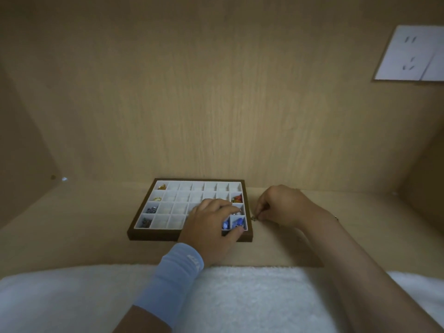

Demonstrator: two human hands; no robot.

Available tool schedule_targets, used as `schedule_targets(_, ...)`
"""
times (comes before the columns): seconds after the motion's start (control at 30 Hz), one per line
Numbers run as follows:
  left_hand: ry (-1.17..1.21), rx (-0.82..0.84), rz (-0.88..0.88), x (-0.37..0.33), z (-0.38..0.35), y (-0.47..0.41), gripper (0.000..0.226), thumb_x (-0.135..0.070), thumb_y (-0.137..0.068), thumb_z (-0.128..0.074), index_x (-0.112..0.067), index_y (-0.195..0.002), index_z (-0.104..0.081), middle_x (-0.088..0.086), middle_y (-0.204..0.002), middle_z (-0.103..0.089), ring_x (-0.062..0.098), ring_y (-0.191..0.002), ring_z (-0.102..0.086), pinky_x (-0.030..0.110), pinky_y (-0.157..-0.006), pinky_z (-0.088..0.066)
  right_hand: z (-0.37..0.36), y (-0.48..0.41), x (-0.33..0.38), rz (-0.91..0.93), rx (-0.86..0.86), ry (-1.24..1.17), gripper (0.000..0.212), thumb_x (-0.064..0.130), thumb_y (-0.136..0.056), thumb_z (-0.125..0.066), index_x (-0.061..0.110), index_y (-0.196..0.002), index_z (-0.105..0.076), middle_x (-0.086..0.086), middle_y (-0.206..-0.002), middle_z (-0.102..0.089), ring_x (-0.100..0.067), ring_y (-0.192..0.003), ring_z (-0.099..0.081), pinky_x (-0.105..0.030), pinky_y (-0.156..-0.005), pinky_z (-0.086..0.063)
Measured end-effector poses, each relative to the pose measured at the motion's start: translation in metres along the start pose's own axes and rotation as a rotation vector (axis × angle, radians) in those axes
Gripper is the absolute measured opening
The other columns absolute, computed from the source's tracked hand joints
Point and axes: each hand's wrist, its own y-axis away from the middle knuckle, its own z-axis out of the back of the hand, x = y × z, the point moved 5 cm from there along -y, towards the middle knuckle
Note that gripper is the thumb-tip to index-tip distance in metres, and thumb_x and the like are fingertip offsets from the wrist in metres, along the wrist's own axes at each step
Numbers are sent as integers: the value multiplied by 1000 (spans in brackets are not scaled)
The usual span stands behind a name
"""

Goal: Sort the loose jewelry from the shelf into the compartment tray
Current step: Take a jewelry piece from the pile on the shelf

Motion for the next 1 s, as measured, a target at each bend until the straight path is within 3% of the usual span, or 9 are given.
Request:
schedule_targets(0.13,95,-42,-1,2,4,0,35,-44,-91,-57,-36,-125,-58,-15,-130,-55,7,-122,-42,25,-103,-29,-1,0,-5,-22,-47,-88,7,25,-89,-71,28,-86,-77,15,-84,-70,-7,-82,-64,-26,-76,-51)
schedule_targets(0.23,215,-122,41,5,11,0,28,-34,-93,-58,-33,-121,-61,-16,-119,-59,0,-112,-45,19,-97,-34,8,3,-1,-1,-144,-416,10,22,-89,-73,26,-80,-76,16,-73,-71,2,-67,-66,-17,-64,-49)
schedule_targets(0.33,483,-216,119,7,24,3,24,-20,-91,-63,-35,-110,-63,-22,-106,-63,-3,-101,-56,8,-86,-41,18,12,22,96,-163,-767,4,11,-89,-72,11,-90,-77,19,-61,-70,9,-54,-62,-7,-53,-43)
schedule_targets(0.43,784,-257,149,6,36,5,27,-7,-87,-68,-28,-103,-67,-15,-97,-71,-3,-93,-65,10,-78,-50,15,13,42,160,-138,-980,7,13,-89,-73,11,-92,-78,-2,-85,-79,-13,-82,-74,-25,-80,-58)
schedule_targets(0.5,858,-285,161,8,42,6,22,-3,-84,-69,-18,-101,-70,-8,-93,-73,1,-88,-68,12,-76,-51,9,12,52,162,-130,-1076,7,18,-88,-73,14,-90,-79,-13,-91,-77,-25,-84,-69,-38,-84,-55)
schedule_targets(0.6,890,-287,187,17,44,6,19,-5,-83,-72,-15,-99,-72,-5,-89,-75,7,-87,-69,17,-77,-54,4,10,61,148,-164,-1145,9,19,-89,-73,12,-87,-79,-6,-71,-73,-13,-59,-56,-24,-59,-47)
schedule_targets(0.7,944,-259,201,23,47,6,19,-2,-82,-72,-13,-97,-70,-5,-86,-75,7,-84,-70,17,-74,-54,0,11,68,162,-181,-1180,15,19,-89,-74,5,-89,-78,-1,-66,-69,-4,-47,-50,-20,-46,-41)
schedule_targets(0.9,977,-274,226,37,56,8,9,-5,-86,-67,-11,-92,-70,-6,-79,-75,4,-75,-69,14,-67,-51,5,11,82,202,-173,-1176,15,14,-92,-69,3,-96,-78,-4,-77,-75,-9,-46,-50,-20,-44,-41)
schedule_targets(1.0,957,-267,237,40,60,9,9,-10,-91,-62,-13,-94,-70,-16,-68,-70,-5,-66,-62,10,-60,-46,13,8,89,268,-247,-1018,10,14,-91,-71,9,-95,-79,-2,-80,-76,-8,-61,-65,-21,-62,-53)
